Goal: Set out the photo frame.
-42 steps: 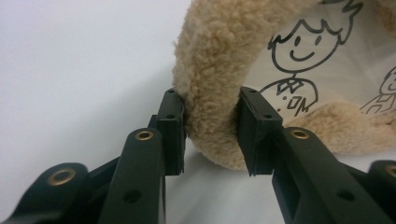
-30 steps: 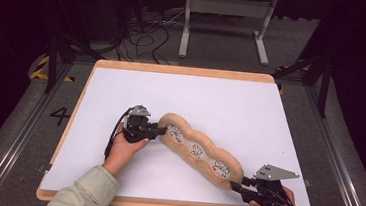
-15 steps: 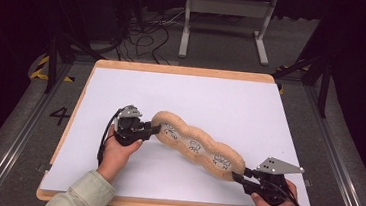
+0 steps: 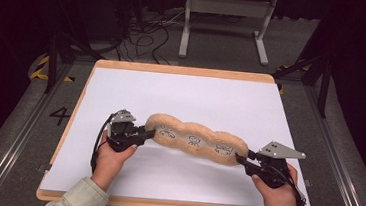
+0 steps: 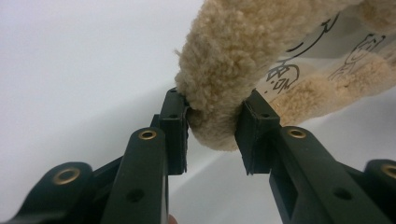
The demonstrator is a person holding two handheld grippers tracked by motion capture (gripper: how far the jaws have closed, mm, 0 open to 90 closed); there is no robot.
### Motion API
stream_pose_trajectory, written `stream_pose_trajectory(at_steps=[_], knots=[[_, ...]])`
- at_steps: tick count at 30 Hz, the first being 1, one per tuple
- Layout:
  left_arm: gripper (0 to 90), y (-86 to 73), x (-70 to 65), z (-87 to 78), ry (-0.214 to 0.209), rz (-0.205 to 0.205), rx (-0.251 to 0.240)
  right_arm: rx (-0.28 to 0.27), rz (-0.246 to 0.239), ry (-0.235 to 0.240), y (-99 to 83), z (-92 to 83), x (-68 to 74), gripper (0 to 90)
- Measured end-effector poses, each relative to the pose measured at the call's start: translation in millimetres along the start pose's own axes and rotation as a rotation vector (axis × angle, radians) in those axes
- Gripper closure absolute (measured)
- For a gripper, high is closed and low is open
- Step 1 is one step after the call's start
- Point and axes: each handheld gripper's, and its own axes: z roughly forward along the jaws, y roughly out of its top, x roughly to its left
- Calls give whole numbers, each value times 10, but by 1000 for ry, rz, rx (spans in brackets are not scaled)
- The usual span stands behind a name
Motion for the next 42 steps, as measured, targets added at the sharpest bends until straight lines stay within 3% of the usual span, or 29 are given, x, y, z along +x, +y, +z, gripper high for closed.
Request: stream_pose_trajectory(at_steps=[8, 16, 28, 34, 42], knots=[[665, -21, -20, -60, 29, 6, 4, -21, -5, -44, 137, 110, -45, 668], [663, -22, 0, -57, 34, -2, 14, -17, 17, -54, 209, 269, -146, 668], [659, -14, 45, 14, 31, -25, 34, 8, 114, -15, 208, 484, -345, 652], [659, -17, 123, 83, -4, -78, 52, 7, 164, -6, 196, 542, -411, 651], [659, -18, 192, 125, -8, -106, 64, 13, 211, 12, 171, 625, -447, 651]])
